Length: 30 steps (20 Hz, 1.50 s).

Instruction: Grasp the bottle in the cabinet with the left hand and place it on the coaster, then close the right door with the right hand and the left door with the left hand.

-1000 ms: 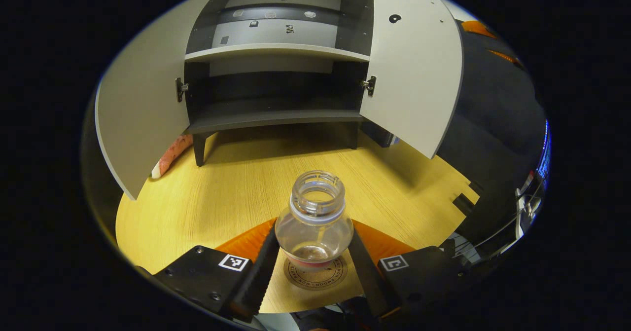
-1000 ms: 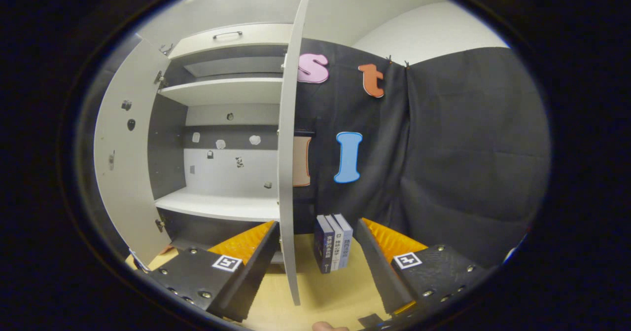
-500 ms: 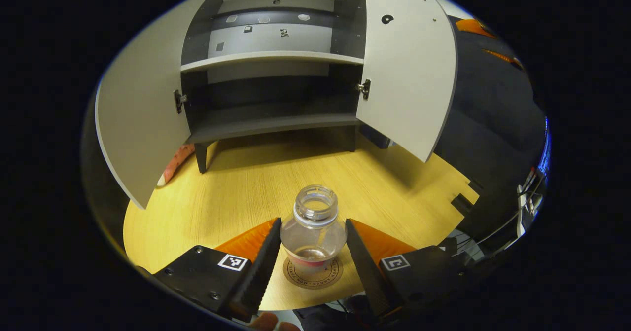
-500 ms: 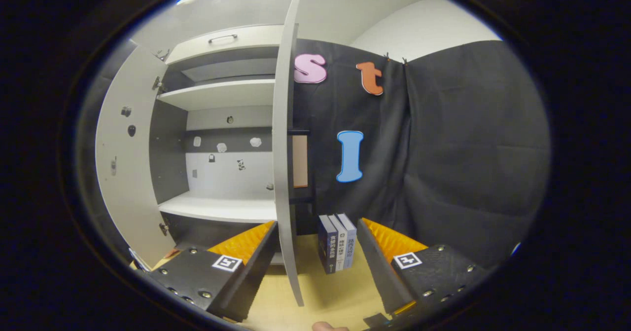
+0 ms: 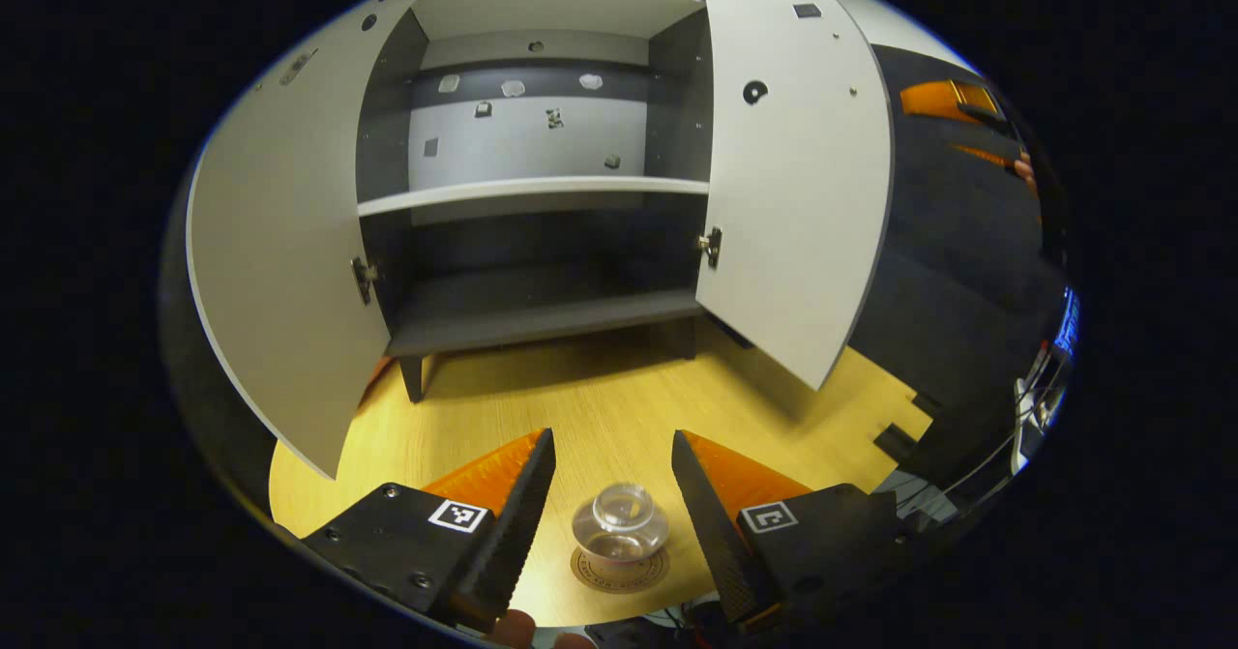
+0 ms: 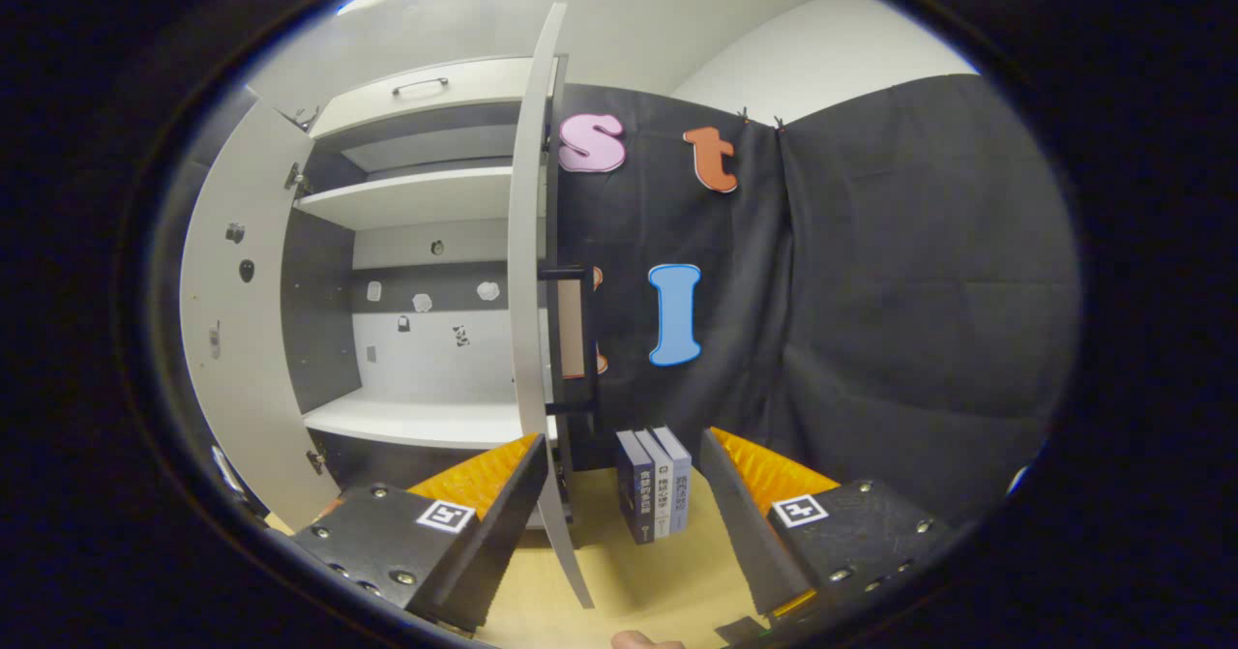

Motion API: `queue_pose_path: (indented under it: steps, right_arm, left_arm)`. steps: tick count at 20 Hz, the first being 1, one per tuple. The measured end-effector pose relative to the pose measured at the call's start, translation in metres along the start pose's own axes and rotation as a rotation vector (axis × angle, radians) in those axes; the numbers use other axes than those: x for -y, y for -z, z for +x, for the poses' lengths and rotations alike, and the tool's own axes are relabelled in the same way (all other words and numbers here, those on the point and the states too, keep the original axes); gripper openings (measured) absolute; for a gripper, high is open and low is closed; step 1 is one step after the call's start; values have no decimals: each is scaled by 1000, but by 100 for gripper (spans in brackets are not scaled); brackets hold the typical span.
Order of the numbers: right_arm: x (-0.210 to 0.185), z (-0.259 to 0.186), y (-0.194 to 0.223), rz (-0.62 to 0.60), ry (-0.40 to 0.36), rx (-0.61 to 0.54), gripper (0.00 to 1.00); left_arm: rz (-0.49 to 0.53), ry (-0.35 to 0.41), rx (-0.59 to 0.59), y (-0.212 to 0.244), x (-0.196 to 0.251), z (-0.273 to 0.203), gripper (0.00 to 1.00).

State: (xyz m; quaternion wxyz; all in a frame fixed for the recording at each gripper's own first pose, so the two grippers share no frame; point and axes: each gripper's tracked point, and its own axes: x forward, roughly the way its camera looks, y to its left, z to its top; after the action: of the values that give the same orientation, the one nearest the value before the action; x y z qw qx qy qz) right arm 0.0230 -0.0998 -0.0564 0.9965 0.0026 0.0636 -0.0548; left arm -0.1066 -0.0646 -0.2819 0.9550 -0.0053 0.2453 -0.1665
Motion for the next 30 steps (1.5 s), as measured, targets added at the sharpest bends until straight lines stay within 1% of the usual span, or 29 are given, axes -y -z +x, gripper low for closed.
queue_pose_path:
  steps: [4,7,9,10,11,12,13,14,17,19,21,23,24,25,30]
  right_arm:
    - [5,2,-2,5,21,8,93]
    - [9,3,-7,4,36,27,93]
    - [13,4,-11,-2,46,39,93]
    - [14,5,-14,-3,50,45,93]
    - [16,6,-16,-3,54,53,93]
    - [17,7,-20,-3,58,61,96]
    - [18,8,-21,-4,59,67,93]
    - [18,10,-23,-5,55,68,96]
    - [13,15,-31,-16,37,82,96]
    - [5,17,-38,-27,20,105,96]
    - [-1,19,-42,-35,10,114,96]
    - [-1,21,-42,-36,20,114,96]
    - [-1,21,-42,-33,21,114,93]
    - [-2,21,-42,-32,18,111,96]
    - [-6,21,-44,-64,-6,113,95]
  left_arm:
    - [-20,-47,109,-70,-1,-5,80]
    - [-1,-81,210,-131,-3,-11,80]
    - [3,-101,261,-165,-2,-16,89]
    - [-1,-105,285,-180,0,-19,91]
    - [-6,-109,299,-193,1,-23,91]
    - [-13,-109,300,-199,3,-25,91]
    - [-20,-115,305,-207,3,-27,91]
    - [-29,-119,312,-215,3,-29,92]
    - [-52,-126,336,-231,3,-34,91]
    - [-46,-132,355,-236,-2,-37,91]
    - [-38,-137,358,-237,-6,-38,91]
    - [-37,-147,353,-233,-11,-36,91]
    - [-41,-150,348,-231,-14,-36,91]
    - [-47,-148,344,-229,-15,-35,91]
    - [-63,-128,335,-227,-16,-31,91]
